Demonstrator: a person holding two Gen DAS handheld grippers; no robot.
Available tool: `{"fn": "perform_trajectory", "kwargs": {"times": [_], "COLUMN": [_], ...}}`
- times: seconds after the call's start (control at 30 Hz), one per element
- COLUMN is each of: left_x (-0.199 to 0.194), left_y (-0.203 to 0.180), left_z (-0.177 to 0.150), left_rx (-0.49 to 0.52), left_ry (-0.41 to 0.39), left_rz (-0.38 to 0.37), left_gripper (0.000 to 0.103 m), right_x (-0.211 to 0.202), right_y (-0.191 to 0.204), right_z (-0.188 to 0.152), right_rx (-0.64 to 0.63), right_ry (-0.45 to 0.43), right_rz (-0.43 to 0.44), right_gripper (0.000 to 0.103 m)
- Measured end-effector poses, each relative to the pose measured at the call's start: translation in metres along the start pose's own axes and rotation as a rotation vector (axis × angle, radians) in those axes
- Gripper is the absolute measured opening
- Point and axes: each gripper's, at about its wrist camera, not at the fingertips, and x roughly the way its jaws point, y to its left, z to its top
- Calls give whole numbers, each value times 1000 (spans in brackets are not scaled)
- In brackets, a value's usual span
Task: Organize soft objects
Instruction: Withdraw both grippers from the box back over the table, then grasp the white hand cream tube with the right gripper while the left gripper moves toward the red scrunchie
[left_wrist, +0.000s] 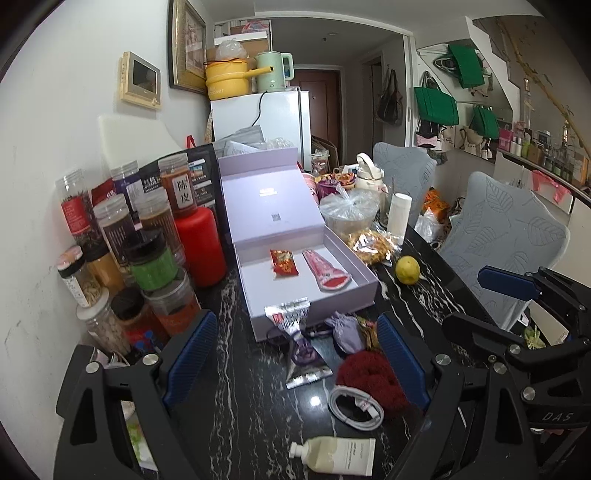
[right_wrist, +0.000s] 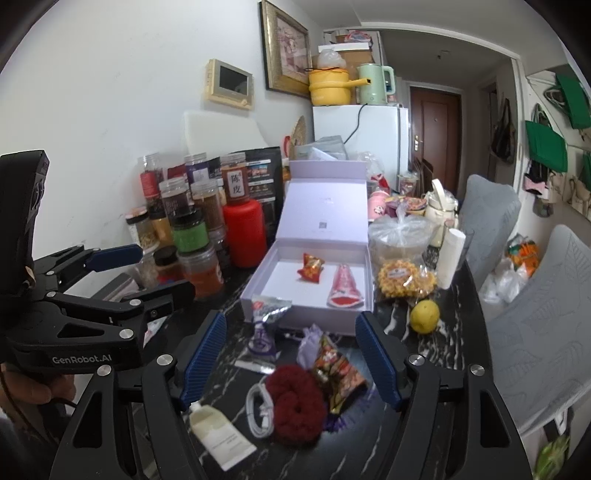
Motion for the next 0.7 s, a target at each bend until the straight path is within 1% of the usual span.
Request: {"fn": "perform_trajectory", "kwargs": {"times": [0.17,0.43,0.6,0.7], "left_x": [-1,5,16,21], "left_y": [-1,2,7,12], "left_z": [-21,-53,-70,-81], "left_rx": [-6,-10,-27,-39], "left_ry": [39,99,154,176], "left_rz": [-16,-15,-41,-28], "left_gripper": [89,89,89,89], "right_x": [-2,9,19,27], "right_y": [7,10,16,20], "right_z": [-22,-56,-78,-90], "right_rx": [7,41,29,22], "right_ry": [34,103,133,156], "right_rz": [22,60,104,133], "right_gripper": [73,74,74,73]}}
